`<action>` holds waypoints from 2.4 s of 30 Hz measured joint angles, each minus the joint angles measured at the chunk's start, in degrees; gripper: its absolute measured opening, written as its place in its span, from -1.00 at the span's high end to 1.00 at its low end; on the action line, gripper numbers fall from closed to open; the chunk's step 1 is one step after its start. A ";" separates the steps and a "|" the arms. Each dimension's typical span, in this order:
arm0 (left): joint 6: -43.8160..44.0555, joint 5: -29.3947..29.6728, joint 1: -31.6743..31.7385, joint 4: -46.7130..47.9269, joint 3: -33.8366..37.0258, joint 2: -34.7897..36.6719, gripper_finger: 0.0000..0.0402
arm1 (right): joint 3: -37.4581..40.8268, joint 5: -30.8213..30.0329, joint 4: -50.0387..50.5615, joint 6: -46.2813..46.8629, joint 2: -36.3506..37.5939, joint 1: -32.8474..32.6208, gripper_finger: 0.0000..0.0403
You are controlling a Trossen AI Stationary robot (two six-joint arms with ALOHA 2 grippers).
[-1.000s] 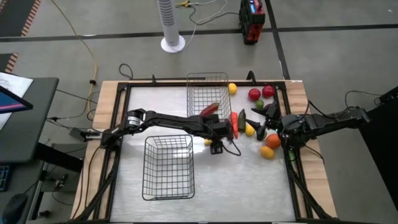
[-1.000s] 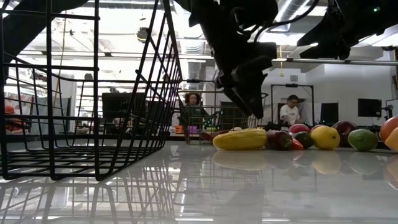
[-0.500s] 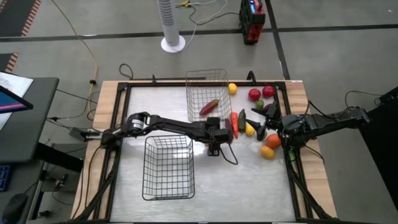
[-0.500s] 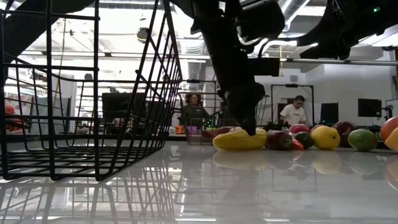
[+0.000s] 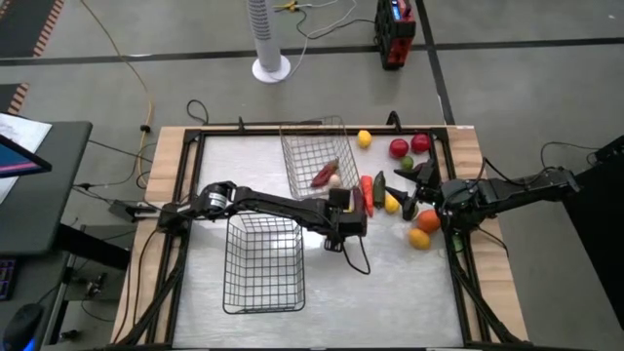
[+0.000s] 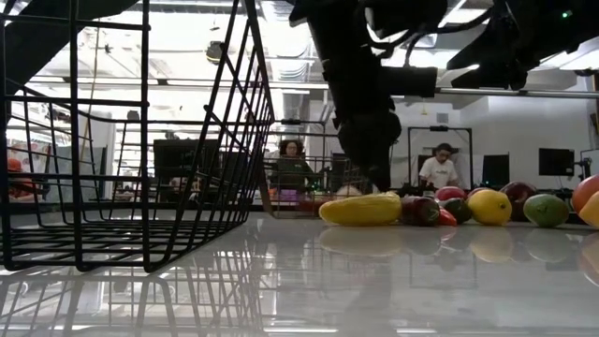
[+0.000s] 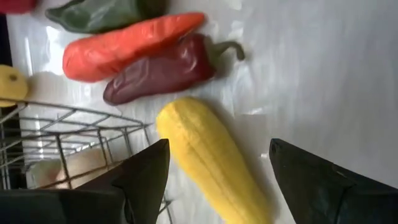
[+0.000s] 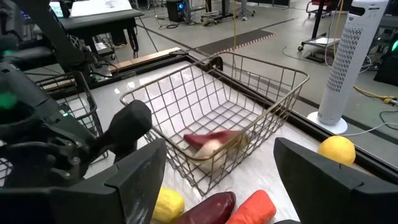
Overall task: Sort produce into baskets
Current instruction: Adjust the gold wire basket
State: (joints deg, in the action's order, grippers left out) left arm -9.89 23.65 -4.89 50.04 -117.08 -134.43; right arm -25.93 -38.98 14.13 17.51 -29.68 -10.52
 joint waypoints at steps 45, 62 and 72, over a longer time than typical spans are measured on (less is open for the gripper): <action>-16.55 3.60 8.27 16.48 -6.56 0.72 -0.14 | 0.00 0.09 0.48 0.19 -0.06 0.00 -0.61; -19.34 7.75 8.26 18.00 -6.56 0.72 -0.02 | 0.00 0.22 0.63 0.61 -0.06 0.00 -0.61; -15.30 8.63 8.02 17.85 -6.80 0.71 -0.02 | 0.00 0.21 0.63 0.65 -0.06 0.00 -0.61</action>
State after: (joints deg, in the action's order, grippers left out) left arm -25.18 32.28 3.13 67.90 -123.88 -133.73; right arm -25.93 -38.77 14.76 18.15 -29.74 -10.52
